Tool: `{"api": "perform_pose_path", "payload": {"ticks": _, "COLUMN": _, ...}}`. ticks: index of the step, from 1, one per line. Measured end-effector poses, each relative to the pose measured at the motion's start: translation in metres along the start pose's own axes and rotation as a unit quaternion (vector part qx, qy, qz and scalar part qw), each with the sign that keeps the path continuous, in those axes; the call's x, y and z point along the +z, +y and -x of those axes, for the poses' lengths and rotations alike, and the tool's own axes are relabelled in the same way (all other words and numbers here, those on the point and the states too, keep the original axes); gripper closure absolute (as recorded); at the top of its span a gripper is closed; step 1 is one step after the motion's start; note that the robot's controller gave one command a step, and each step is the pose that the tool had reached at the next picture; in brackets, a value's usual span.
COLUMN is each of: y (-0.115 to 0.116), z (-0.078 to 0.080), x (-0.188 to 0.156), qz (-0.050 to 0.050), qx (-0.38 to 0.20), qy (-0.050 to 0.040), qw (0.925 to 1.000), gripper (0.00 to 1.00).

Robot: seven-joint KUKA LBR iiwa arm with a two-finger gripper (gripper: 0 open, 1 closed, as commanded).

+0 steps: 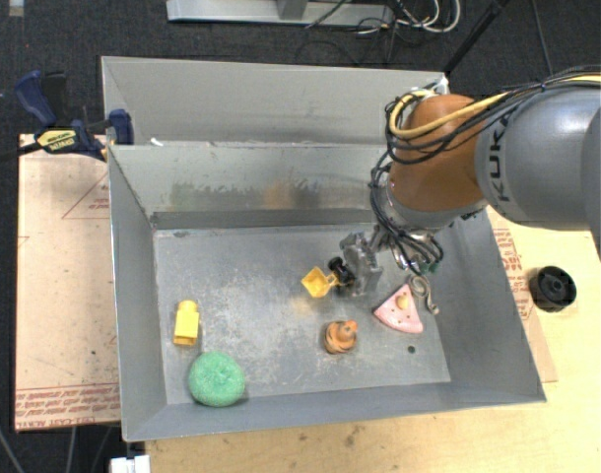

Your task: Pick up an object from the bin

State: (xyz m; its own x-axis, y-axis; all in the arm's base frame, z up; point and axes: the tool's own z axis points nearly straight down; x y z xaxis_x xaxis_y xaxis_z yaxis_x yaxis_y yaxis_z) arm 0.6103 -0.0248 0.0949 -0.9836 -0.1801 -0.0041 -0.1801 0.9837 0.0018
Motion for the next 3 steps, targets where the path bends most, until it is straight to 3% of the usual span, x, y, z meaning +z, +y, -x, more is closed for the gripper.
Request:
{"api": "perform_pose_path", "payload": {"ticks": 1, "y": -0.032, "z": -0.016, "x": -0.034, "qz": 0.000, "qx": -0.004, "qy": 0.0022, "qw": 1.0000, "gripper": 1.00}}
{"api": "perform_pose_path", "payload": {"ticks": 2, "y": -0.037, "z": -0.015, "x": -0.055, "qz": -0.002, "qx": 0.008, "qy": -0.0011, "qw": 1.0000, "gripper": 1.00}}
{"api": "perform_pose_path", "payload": {"ticks": 3, "y": -0.036, "z": 0.004, "x": -0.002, "qz": -0.001, "qx": -0.002, "qy": -0.0029, "qw": 1.0000, "gripper": 1.00}}
